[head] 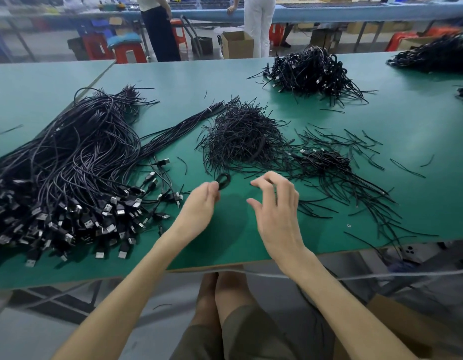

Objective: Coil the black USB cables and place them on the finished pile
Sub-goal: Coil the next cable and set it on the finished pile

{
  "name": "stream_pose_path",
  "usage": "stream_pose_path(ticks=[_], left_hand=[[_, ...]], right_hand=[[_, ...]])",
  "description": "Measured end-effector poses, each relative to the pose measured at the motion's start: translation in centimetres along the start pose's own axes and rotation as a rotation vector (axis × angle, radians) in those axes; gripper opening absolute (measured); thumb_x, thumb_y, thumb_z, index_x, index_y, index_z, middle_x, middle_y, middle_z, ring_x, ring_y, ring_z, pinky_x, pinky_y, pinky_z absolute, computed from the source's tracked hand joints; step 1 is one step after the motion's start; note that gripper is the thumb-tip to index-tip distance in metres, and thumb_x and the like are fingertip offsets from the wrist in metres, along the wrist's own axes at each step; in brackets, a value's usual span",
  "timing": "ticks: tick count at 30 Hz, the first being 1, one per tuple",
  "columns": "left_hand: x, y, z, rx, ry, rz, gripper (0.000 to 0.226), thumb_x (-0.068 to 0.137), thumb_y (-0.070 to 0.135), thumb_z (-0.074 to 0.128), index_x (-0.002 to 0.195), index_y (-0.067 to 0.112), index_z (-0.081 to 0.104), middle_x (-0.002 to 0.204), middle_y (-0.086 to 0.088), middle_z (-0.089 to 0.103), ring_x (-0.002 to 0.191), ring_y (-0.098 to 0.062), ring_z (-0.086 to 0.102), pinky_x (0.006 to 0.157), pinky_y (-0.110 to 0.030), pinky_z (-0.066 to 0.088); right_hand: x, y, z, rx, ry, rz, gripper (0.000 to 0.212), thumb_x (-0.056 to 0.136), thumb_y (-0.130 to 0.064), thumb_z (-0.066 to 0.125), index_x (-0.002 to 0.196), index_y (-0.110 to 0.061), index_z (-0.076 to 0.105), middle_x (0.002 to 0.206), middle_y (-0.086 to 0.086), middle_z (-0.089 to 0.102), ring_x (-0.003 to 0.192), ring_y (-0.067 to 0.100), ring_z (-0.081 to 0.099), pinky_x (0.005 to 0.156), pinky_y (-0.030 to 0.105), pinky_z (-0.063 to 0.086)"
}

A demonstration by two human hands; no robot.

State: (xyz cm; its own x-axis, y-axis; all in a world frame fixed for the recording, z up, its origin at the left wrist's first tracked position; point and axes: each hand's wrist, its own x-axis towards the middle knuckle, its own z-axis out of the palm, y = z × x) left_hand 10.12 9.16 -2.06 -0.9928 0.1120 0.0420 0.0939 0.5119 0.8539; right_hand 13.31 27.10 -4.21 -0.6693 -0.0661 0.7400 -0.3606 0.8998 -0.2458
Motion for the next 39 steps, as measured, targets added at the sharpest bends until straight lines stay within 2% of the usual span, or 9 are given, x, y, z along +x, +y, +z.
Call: stream_pose_path(ticks=[3,5,8,11,17,22,25,29,39], left_hand=[[0.3,0.1,0.2,-0.583,-0.011,-0.175,0.037,0.112,0.035,0.034,0.085,0.015,0.048,0.064,0.008,0.035,0.05,-0.011,0.027,0.044,-0.022,0.027],[0.0,0.2,0.6,-0.659,-0.035,-0.179,0.035,0.112,0.035,0.035,0.087,0.014,0.048,0.065,0.008,0.038,0.05,-0.012,0.029,0.043,-0.023,0.03],[-0.2,0.3,1.5,-0.576,-0.038,-0.124,0.036,0.112,0.033,0.034,0.087,0.012,0.047,0.065,0.006,0.041,0.049,-0.012,0.034,0.044,-0.024,0.036],[-0.3,0.5,2.3,-0.466,-0.023,-0.068,0.037,0.112,0.032,0.033,0.085,0.011,0.047,0.065,0.006,0.042,0.048,-0.011,0.035,0.044,-0.025,0.037],[-0.4,-0.1,2.2,-0.484,-0.007,-0.079,0.038,0.112,0.032,0.033,0.085,0.01,0.048,0.066,0.005,0.04,0.049,-0.011,0.033,0.043,-0.023,0.036],[-0.1,0.3,2.2,-0.445,0.066,-0.173,0.04,0.112,0.035,0.032,0.083,0.012,0.048,0.063,0.007,0.035,0.048,-0.01,0.031,0.043,-0.025,0.032],[0.3,1.2,2.8,-0.098,0.068,-0.176,0.043,0.111,0.04,0.027,0.082,0.016,0.049,0.069,0.005,0.046,0.061,-0.016,0.044,0.06,-0.034,0.036],[-1.3,2.0,4.6,0.286,0.049,-0.036,0.045,0.109,0.047,0.019,0.09,0.02,0.049,0.079,0.003,0.058,0.082,-0.029,0.058,0.076,-0.042,0.043],[-1.9,1.8,5.6,0.135,0.113,0.016,0.044,0.109,0.05,0.021,0.078,0.027,0.043,0.076,0.008,0.056,0.077,-0.019,0.055,0.073,-0.04,0.039]], right_hand=[[0.5,0.9,0.0,0.03,-0.1,0.241,0.033,0.092,-0.011,0.072,0.121,-0.005,0.058,0.12,0.013,0.05,0.108,0.028,0.047,0.092,0.04,0.038],[0.9,1.4,0.3,-0.025,-0.231,0.376,0.033,0.098,-0.017,0.065,0.127,-0.006,0.056,0.124,0.012,0.047,0.112,0.029,0.043,0.094,0.04,0.035],[1.3,1.5,0.9,-0.152,-0.365,0.452,0.027,0.105,-0.026,0.053,0.127,-0.011,0.054,0.128,0.01,0.043,0.116,0.029,0.038,0.095,0.038,0.03],[1.4,1.3,1.0,-0.194,-0.363,0.445,0.018,0.107,-0.026,0.049,0.113,-0.013,0.058,0.116,0.008,0.046,0.107,0.027,0.039,0.09,0.037,0.03],[1.1,0.9,1.0,-0.242,-0.431,0.398,0.015,0.107,-0.018,0.044,0.108,-0.013,0.057,0.111,0.006,0.048,0.104,0.026,0.041,0.091,0.037,0.033],[1.3,0.6,0.4,0.182,-0.294,0.366,0.017,0.101,0.002,0.049,0.095,-0.015,0.049,0.098,-0.001,0.052,0.096,0.021,0.045,0.084,0.031,0.033],[1.4,0.6,-0.2,0.532,-0.169,0.414,0.016,0.101,-0.002,0.053,0.094,-0.016,0.053,0.094,-0.004,0.055,0.092,0.013,0.05,0.082,0.018,0.039],[1.5,0.7,-0.4,0.68,-0.124,0.45,0.008,0.1,-0.009,0.061,0.097,-0.016,0.058,0.091,-0.004,0.062,0.084,0.004,0.057,0.076,0.01,0.041],[0.8,1.4,-0.5,0.781,-0.234,0.451,0.024,0.091,-0.024,0.076,0.093,-0.022,0.053,0.08,-0.008,0.064,0.075,0.008,0.062,0.069,0.017,0.048]])
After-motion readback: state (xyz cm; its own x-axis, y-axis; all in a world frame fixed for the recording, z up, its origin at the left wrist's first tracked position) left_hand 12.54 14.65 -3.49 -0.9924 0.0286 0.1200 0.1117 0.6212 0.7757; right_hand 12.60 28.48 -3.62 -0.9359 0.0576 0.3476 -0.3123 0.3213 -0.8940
